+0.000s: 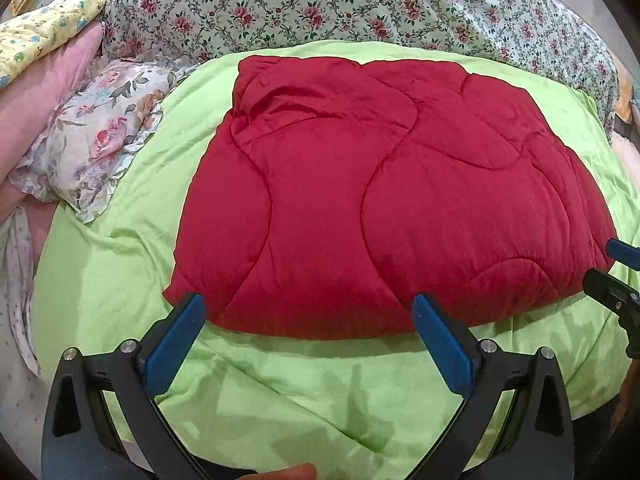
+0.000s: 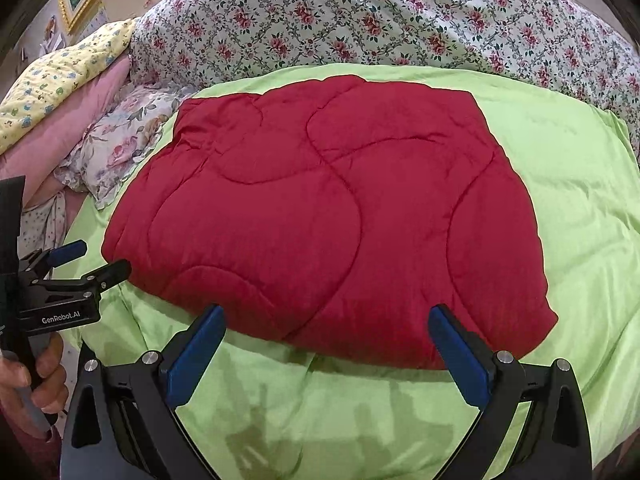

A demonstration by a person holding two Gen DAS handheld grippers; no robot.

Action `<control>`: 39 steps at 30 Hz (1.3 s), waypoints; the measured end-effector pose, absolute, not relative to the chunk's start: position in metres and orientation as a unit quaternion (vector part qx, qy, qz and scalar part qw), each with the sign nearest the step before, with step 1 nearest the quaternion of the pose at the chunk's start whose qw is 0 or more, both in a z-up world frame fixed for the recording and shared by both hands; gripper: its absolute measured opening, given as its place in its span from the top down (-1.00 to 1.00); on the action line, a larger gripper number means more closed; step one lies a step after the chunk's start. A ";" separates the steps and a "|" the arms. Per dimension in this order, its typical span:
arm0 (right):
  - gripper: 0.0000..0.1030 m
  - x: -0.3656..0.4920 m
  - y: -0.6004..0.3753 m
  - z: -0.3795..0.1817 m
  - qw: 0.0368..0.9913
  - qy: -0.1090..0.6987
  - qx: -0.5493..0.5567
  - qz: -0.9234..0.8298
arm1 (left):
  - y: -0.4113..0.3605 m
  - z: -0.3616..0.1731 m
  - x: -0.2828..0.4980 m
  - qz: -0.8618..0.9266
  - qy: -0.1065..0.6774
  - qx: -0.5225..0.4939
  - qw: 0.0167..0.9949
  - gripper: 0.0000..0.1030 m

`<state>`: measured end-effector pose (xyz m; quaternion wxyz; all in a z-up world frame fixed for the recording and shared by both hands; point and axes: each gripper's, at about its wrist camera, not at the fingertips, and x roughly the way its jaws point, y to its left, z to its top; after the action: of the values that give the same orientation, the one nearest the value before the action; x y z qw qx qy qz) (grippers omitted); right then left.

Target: Fold large clothes

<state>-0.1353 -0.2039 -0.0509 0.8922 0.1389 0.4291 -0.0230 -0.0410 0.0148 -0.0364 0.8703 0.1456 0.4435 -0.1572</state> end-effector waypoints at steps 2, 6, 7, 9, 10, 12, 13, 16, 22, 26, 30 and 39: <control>-0.97 -0.133 -0.205 -0.051 0.892 0.430 0.139 -0.023 | 0.014 -0.037 -0.039 -0.158 0.444 0.146 0.870 -1.00; -0.97 -0.129 -0.204 -0.051 0.891 0.432 0.141 -0.023 | 0.013 -0.035 -0.036 -0.160 0.443 0.147 0.870 -1.00; -0.97 -0.129 -0.205 -0.051 0.890 0.432 0.141 -0.023 | 0.012 -0.034 -0.035 -0.160 0.442 0.147 0.870 -1.00; -0.97 -0.127 -0.204 -0.051 0.890 0.432 0.143 -0.024 | 0.011 -0.033 -0.034 -0.161 0.441 0.147 0.871 -1.00; -0.97 -0.127 -0.205 -0.051 0.890 0.433 0.143 -0.023 | 0.011 -0.033 -0.033 -0.162 0.440 0.147 0.871 -1.00; -0.97 -0.126 -0.205 -0.051 0.890 0.433 0.142 -0.024 | 0.009 -0.032 -0.033 -0.163 0.439 0.149 0.871 -1.00; -0.97 -0.125 -0.205 -0.050 0.890 0.432 0.142 -0.024 | 0.009 -0.032 -0.032 -0.163 0.439 0.149 0.871 -1.00; -0.97 -0.123 -0.208 -0.049 0.891 0.431 0.142 -0.023 | 0.007 -0.032 -0.031 -0.163 0.439 0.149 0.871 -1.00; -0.97 -0.119 -0.209 -0.046 0.892 0.429 0.143 -0.024 | 0.005 -0.031 -0.027 -0.164 0.439 0.149 0.871 -1.00; -0.97 -0.117 -0.209 -0.046 0.892 0.429 0.142 -0.023 | 0.004 -0.031 -0.026 -0.164 0.440 0.149 0.870 -1.00; -0.97 -0.115 -0.209 -0.045 0.891 0.430 0.142 -0.022 | 0.004 -0.033 -0.023 -0.164 0.441 0.149 0.870 -1.00; -0.97 -0.113 -0.209 -0.045 0.891 0.430 0.142 -0.022 | 0.004 -0.034 -0.020 -0.164 0.443 0.147 0.869 -1.00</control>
<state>-0.1135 -0.2087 -0.0452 0.8912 0.1416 0.4304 -0.0218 -0.0199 0.0039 -0.0337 0.8690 0.1473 0.4429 -0.1643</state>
